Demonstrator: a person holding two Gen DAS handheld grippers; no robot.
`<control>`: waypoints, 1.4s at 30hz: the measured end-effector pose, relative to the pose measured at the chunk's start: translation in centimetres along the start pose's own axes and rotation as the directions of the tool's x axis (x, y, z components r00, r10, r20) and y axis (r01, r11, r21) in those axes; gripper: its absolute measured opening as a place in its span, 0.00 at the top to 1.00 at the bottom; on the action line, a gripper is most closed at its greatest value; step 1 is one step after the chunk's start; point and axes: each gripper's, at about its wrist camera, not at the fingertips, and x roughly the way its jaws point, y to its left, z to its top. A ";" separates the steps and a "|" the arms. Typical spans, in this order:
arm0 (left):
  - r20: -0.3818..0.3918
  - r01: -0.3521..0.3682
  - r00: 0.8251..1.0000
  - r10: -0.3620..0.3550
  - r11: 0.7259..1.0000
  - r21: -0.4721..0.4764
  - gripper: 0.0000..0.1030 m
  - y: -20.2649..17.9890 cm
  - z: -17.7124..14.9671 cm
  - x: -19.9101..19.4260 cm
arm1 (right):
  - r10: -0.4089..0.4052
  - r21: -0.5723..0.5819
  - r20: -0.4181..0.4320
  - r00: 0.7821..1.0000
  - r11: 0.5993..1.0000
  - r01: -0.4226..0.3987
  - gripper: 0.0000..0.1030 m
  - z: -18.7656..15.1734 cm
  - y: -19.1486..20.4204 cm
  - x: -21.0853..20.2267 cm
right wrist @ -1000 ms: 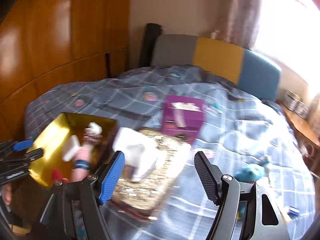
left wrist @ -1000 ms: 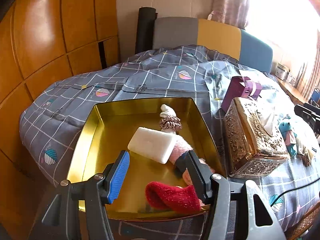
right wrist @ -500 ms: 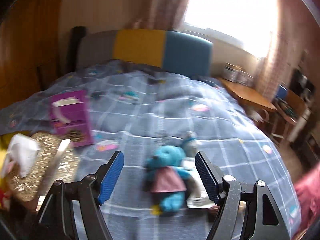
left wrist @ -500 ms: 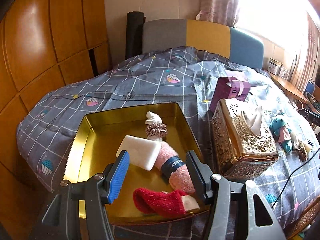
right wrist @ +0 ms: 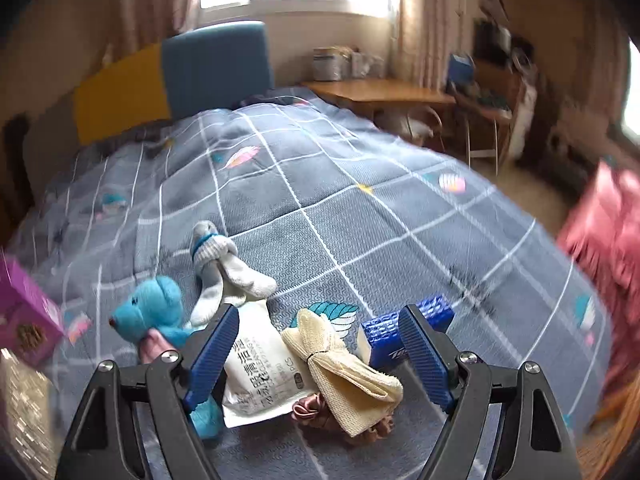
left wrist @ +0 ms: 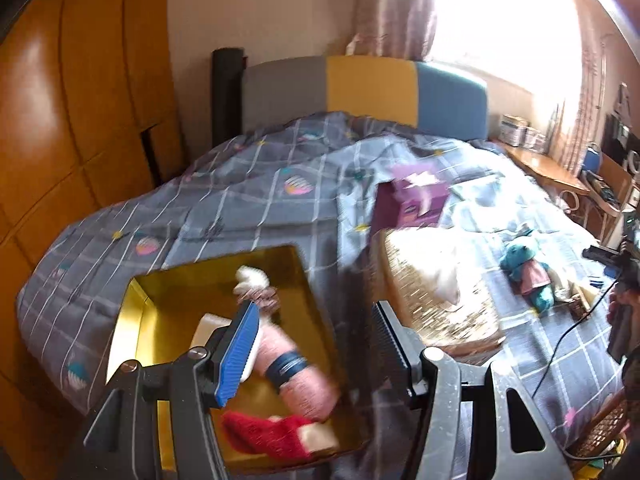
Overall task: Organize soft objects
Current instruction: 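Move both tools back toward the remaining pile of soft items, then grasp the blue teddy bear with the left tool while the right tool grasps the grey knit sock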
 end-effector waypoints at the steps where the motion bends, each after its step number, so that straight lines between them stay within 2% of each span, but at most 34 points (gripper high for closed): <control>1: 0.007 0.020 1.000 -0.020 1.000 0.013 0.42 -0.8 0.6 -0.1 | -0.008 0.015 -0.010 1.000 1.000 0.008 0.20 0.0 -0.4 0.1; 7: 0.017 0.155 0.987 -0.158 0.981 0.117 0.42 -7.0 3.2 -0.2 | -0.006 0.063 -0.045 0.999 0.998 0.009 0.20 -0.2 -1.3 0.3; 11: -0.034 0.292 0.956 -0.290 0.943 0.159 0.42 -12.1 4.5 0.5 | 0.010 0.113 -0.074 0.997 0.994 -0.001 0.20 -0.2 -2.0 1.0; 13: -0.068 0.326 0.945 -0.319 0.929 0.178 0.42 -14.3 4.6 1.2 | 0.024 0.143 -0.086 0.996 0.990 -0.012 0.20 -0.2 -2.4 1.2; 16: -0.139 0.392 0.918 -0.371 0.902 0.180 0.42 -17.8 4.6 3.0 | 0.036 0.171 -0.102 0.994 0.985 -0.018 0.20 -0.3 -2.9 1.3; 18: -0.169 0.405 0.910 -0.378 0.896 0.182 0.42 -19.9 4.3 3.9 | 0.053 0.193 -0.110 0.992 0.981 -0.031 0.20 -0.3 -3.3 1.4; 20: -0.201 0.423 0.899 -0.389 0.889 0.175 0.43 -21.6 4.0 4.9 | 0.068 0.212 -0.117 0.991 0.976 -0.042 0.20 -0.3 -3.5 1.5; 25: -0.295 0.471 0.854 -0.429 0.878 0.089 0.48 -24.8 3.2 8.9 | 0.105 0.252 -0.125 0.987 0.965 -0.070 0.20 -0.4 -4.0 1.5; 26: -0.318 0.481 0.840 -0.440 0.875 0.060 0.48 -25.3 3.1 9.7 | 0.109 0.255 -0.124 0.986 0.964 -0.075 0.20 -0.4 -4.0 1.5; 27: -0.338 0.501 0.817 -0.467 0.865 0.015 0.48 -25.7 2.9 10.8 | 0.115 0.257 -0.123 0.986 0.963 -0.080 0.20 -0.3 -4.0 1.4; 28: -0.347 0.502 0.809 -0.475 0.865 -0.013 0.48 -26.1 2.8 11.8 | 0.122 0.258 -0.123 0.985 0.962 -0.087 0.20 -0.3 -4.0 1.4; 30: -0.368 0.481 0.808 -0.459 0.876 -0.036 0.48 -27.0 2.6 13.6 | 0.134 0.258 -0.124 0.983 0.961 -0.099 0.20 -0.3 -3.9 1.4; 32: -0.381 0.489 0.795 -0.473 0.870 -0.059 0.48 -28.0 2.5 15.3 | 0.149 0.258 -0.126 0.981 0.960 -0.112 0.20 -0.3 -3.8 1.4; 34: -0.398 0.478 0.792 -0.463 0.876 -0.069 0.48 -29.1 2.4 16.8 | 0.161 0.260 -0.128 0.979 0.958 -0.124 0.20 -0.3 -3.7 1.4; 37: -0.410 0.458 0.800 -0.438 0.887 -0.053 0.47 -30.9 2.5 18.8 | 0.183 0.271 -0.133 0.974 0.952 -0.142 0.20 -0.4 -3.7 1.6; 38: -0.416 0.461 0.797 -0.439 0.886 -0.051 0.46 -31.6 2.6 19.5 | 0.191 0.274 -0.136 0.972 0.950 -0.148 0.20 -0.4 -3.7 1.6; 39: -0.417 0.456 0.800 -0.431 0.889 -0.043 0.43 -32.0 2.7 19.9 | 0.200 0.278 -0.139 0.970 0.948 -0.156 0.20 -0.4 -3.7 1.7; 40: -0.408 0.440 0.814 -0.413 0.898 -0.031 0.42 -32.5 2.8 20.4 | 0.206 0.282 -0.141 0.968 0.946 -0.160 0.20 -0.4 -3.7 1.8; 42: -0.408 0.434 0.820 -0.401 0.901 -0.013 0.41 -33.3 2.9 21.5 | 0.217 0.287 -0.146 0.965 0.943 -0.168 0.20 -0.4 -3.7 1.9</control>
